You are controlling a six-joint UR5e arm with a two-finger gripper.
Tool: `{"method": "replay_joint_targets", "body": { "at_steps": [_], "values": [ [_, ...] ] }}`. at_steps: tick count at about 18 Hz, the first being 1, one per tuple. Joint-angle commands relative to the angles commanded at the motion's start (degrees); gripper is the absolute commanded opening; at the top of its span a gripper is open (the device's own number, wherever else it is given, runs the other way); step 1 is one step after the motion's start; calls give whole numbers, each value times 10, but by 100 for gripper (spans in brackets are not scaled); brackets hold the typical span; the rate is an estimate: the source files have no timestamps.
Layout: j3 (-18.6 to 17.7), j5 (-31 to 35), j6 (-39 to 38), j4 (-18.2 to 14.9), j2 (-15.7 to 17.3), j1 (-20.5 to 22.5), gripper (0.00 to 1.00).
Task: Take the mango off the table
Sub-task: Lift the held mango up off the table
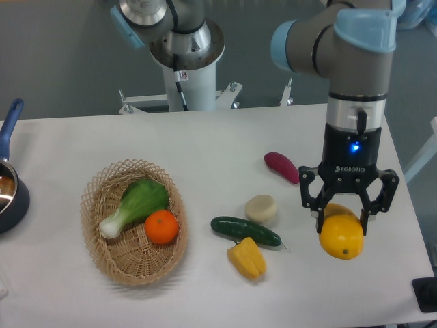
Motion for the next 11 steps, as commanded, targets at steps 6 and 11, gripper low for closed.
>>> {"method": "replay_joint_targets", "body": {
  "at_steps": [6,11],
  "values": [
    [-3,-1,-10,0,2,-6,46],
    [-17,-1,-18,0,19,-7,46]
  ]
}}
